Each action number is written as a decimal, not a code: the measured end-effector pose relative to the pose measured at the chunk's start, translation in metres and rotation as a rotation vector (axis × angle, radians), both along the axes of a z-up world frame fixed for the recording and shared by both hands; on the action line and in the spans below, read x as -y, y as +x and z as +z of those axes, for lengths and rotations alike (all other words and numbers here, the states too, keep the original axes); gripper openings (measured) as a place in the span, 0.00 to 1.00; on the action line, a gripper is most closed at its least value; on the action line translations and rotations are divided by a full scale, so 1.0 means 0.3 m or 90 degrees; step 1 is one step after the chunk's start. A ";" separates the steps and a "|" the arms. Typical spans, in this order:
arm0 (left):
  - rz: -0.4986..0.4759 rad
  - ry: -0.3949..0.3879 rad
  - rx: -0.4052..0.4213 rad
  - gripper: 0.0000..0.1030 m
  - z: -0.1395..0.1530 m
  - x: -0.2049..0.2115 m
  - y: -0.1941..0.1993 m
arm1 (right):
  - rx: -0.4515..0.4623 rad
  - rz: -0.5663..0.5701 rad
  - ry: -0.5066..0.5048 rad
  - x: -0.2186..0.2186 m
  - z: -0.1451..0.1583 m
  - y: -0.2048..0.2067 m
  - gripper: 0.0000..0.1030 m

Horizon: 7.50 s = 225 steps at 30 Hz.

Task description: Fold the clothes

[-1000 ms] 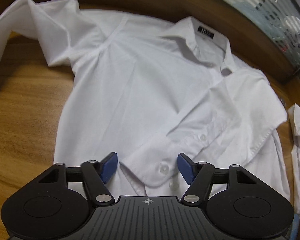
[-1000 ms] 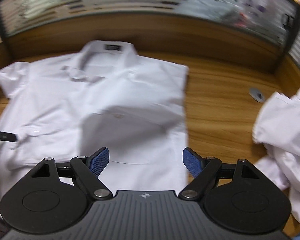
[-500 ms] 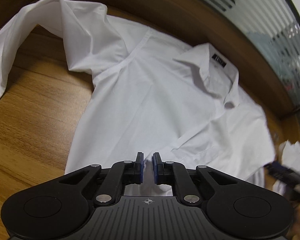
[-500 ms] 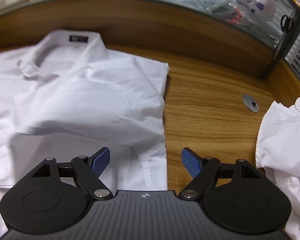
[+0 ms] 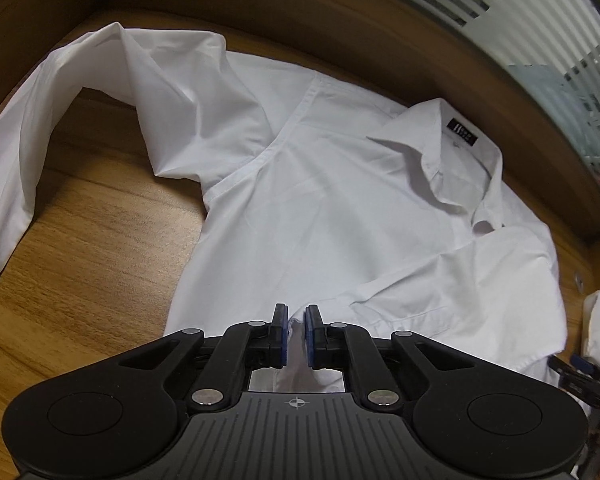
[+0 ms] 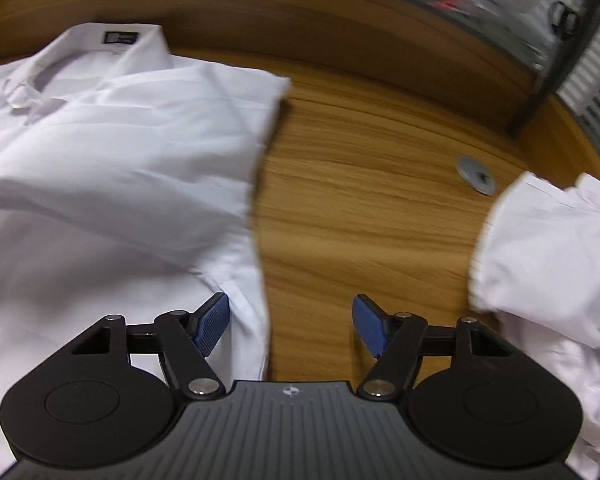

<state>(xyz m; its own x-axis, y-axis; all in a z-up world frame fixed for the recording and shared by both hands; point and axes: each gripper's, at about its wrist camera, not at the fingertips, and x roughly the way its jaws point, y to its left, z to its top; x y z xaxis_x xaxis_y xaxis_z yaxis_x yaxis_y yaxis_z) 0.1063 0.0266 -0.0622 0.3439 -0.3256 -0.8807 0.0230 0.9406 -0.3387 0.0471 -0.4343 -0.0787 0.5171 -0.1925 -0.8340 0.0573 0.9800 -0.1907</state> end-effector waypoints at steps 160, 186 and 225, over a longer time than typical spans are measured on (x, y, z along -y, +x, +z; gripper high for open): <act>-0.377 0.013 -0.012 0.60 -0.054 0.171 0.054 | 0.044 -0.277 0.363 -0.042 0.173 -0.335 0.66; -0.158 -0.160 -0.094 0.06 -0.132 -0.011 -0.035 | -0.044 -0.245 0.292 -0.222 0.077 -0.358 0.66; -0.071 0.021 -0.113 0.08 -0.080 -0.109 -0.039 | 0.081 -0.028 0.181 -0.066 0.036 0.132 0.31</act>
<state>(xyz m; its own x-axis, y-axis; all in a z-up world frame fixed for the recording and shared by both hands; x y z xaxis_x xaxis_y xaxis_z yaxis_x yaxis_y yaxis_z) 0.0946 0.0594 -0.0861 0.1462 -0.3222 -0.9353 0.0699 0.9465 -0.3151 0.0866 -0.4145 -0.0680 0.6168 0.0147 -0.7870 0.1064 0.9891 0.1019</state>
